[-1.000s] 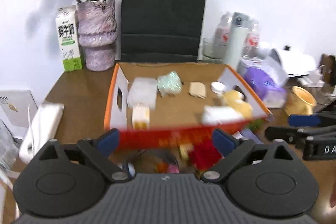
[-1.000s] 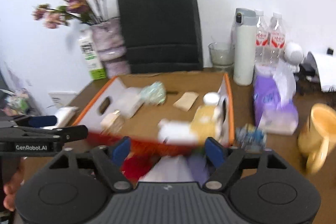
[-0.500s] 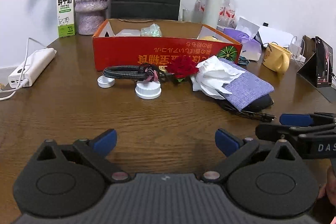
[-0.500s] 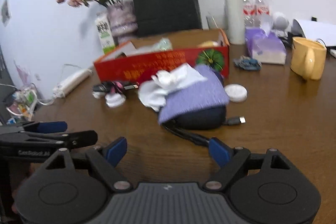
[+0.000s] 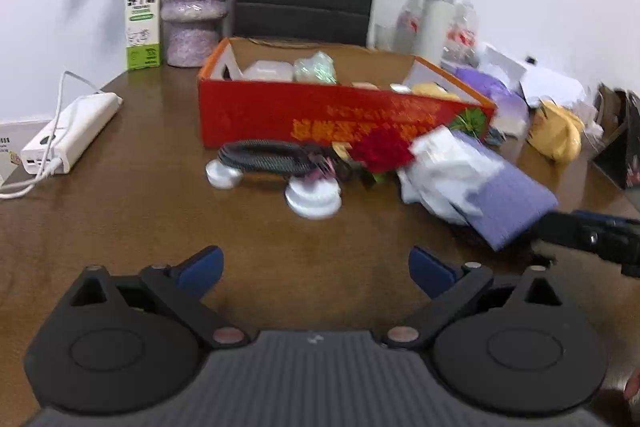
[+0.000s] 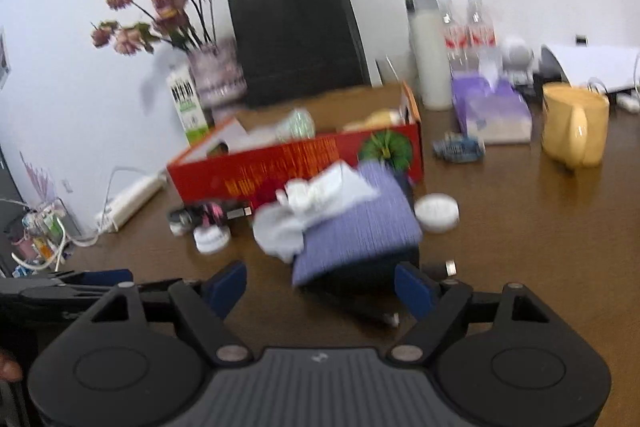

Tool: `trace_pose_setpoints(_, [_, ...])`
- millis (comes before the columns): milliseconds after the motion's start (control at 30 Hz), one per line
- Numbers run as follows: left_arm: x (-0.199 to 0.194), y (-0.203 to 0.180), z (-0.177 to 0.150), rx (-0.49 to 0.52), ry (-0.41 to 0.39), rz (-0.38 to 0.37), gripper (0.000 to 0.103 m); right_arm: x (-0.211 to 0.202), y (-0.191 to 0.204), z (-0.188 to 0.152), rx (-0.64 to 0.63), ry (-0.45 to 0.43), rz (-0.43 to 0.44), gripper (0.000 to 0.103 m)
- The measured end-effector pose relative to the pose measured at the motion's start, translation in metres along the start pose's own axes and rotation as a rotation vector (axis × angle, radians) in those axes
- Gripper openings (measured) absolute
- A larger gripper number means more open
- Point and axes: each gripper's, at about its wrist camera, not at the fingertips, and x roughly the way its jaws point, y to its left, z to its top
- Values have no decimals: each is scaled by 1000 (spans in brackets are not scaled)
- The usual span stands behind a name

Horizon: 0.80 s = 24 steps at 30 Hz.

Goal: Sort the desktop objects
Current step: 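Grasp the coiled black cable with the left tool while the right tool grasps the tissue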

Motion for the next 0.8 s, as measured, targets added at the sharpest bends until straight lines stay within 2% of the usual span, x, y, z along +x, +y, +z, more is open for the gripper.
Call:
trace_pose_setpoints(100, [6,12,17,-63,-10,-27,98,16,7,17,-61,8,-8,75])
trace_pose_setpoints(133, [7,14,23,-67,-20,-14,98,21,8,23,-80,7,-10,75])
trace_pose_setpoints(233, [17,11,46,14,-44,-2,89,44,12,40,-123,18,-8,75])
trace_pose_setpoints(267, [22,9,54,36,-35,6,79,52,13,45,-133,25,-13,72])
trace_pose_setpoints(300, [26,8,61,50,-28,3,79,61,15,51,-147,32,-22,72])
trace_pose_setpoints(367, [44,1,74,125,36,-34,79,81,19,57,-177,56,-26,71])
trace_pose_setpoints(433, [67,-6,80,205,116,-81,77,101,21,60,-188,90,-45,64])
trace_pose_setpoints(467, [77,-9,81,232,153,-76,72,109,21,59,-188,109,-57,54])
trace_pose_setpoints(500, [85,-11,81,258,184,-76,55,113,20,57,-191,111,-62,46])
trace_pose_setpoints(533, [91,-13,80,277,204,-82,47,112,19,54,-194,91,-59,44])
trace_pose_setpoints(567, [95,-13,79,284,215,-93,33,111,18,51,-191,74,-47,38])
trace_pose_setpoints(600, [95,-13,78,288,205,-98,33,108,15,51,-177,63,-29,25])
trace_pose_setpoints(667, [90,-12,74,285,178,-85,33,103,8,51,-143,32,12,13])
trace_pose_setpoints(800, [68,-8,72,254,114,-105,32,97,6,48,-153,-27,-25,13])
